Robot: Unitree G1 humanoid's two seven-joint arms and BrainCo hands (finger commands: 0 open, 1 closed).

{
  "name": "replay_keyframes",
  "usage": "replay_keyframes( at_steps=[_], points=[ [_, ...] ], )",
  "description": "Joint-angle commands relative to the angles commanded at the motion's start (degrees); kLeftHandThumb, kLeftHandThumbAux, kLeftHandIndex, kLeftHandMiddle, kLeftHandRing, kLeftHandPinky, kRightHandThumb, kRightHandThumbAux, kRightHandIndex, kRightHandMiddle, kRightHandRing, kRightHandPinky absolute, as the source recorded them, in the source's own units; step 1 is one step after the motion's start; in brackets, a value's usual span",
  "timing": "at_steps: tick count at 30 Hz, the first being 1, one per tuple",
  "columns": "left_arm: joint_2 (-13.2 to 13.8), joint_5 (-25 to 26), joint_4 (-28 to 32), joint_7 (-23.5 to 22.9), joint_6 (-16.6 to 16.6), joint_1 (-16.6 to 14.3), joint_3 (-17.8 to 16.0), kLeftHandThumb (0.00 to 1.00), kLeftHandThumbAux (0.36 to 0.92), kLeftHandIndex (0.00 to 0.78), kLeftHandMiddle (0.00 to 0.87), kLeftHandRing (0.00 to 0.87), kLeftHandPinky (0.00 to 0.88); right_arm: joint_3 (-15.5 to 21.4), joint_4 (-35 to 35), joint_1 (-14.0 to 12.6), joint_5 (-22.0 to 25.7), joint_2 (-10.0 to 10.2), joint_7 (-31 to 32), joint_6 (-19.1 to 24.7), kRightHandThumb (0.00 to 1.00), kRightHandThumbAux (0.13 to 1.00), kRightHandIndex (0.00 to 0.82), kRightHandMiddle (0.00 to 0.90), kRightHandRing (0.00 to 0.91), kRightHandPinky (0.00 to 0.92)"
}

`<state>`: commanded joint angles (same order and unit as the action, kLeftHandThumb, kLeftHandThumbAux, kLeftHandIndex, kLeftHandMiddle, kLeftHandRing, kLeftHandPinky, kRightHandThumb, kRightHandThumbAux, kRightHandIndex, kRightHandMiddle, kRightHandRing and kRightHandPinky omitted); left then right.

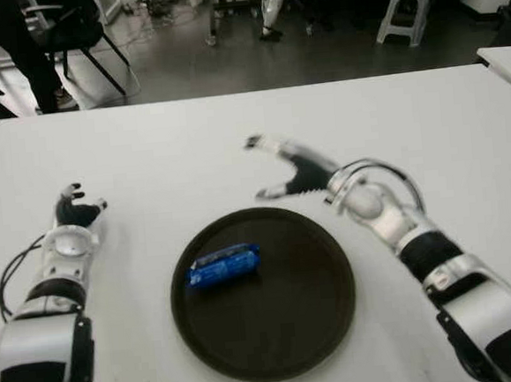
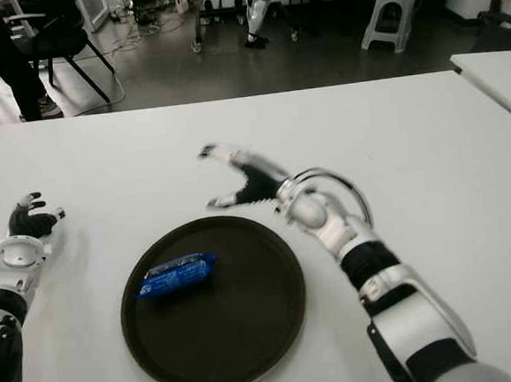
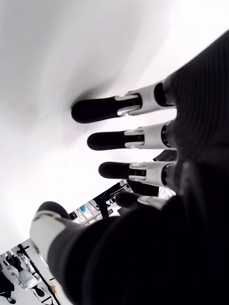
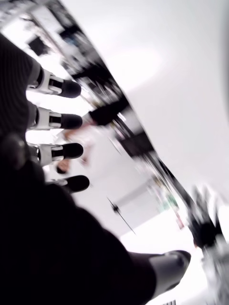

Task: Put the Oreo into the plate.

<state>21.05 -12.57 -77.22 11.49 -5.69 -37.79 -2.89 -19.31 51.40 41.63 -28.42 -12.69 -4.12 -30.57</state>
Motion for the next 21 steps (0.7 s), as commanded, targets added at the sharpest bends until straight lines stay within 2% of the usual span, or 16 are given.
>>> replay_keyframes(
  at_steps=[4,8,12,18,21],
  points=[
    [0.08,-0.46,-0.02,0.43,0.17,0.01,0.46,0.259,0.727,0.066,0.173,0.198,0.205,1.58,0.49,0.34,1.23,-1.15,-1.05,0.79,0.204,0.552,0.0,0.0,0.0,0.001],
    [0.15,-0.66,-0.06,0.6,0.25,0.0,0.67,0.248,0.721,0.068,0.184,0.209,0.222,2.86,2.64,1.19,2.14,-1.43,-1.77,1.2,0.208,0.547,0.0,0.0,0.0,0.022],
    [0.25,-1.05,-0.1,0.83,0.43,0.0,1.2,0.232,0.709,0.071,0.193,0.22,0.232,4.83,7.65,3.28,3.48,-1.69,-4.01,1.59,0.221,0.55,0.0,0.0,0.0,0.065],
    [0.25,-0.56,-0.14,0.4,0.54,0.0,1.03,0.238,0.709,0.07,0.183,0.208,0.206,6.83,17.61,6.74,3.83,-2.86,-8.55,3.39,0.181,0.564,0.0,0.0,0.0,0.047],
    [0.28,-0.62,-0.14,0.46,0.52,0.02,1.11,0.246,0.709,0.069,0.179,0.206,0.204,7.25,20.24,7.64,3.76,-3.05,-9.91,4.0,0.162,0.576,0.0,0.0,0.0,0.035]
  ],
)
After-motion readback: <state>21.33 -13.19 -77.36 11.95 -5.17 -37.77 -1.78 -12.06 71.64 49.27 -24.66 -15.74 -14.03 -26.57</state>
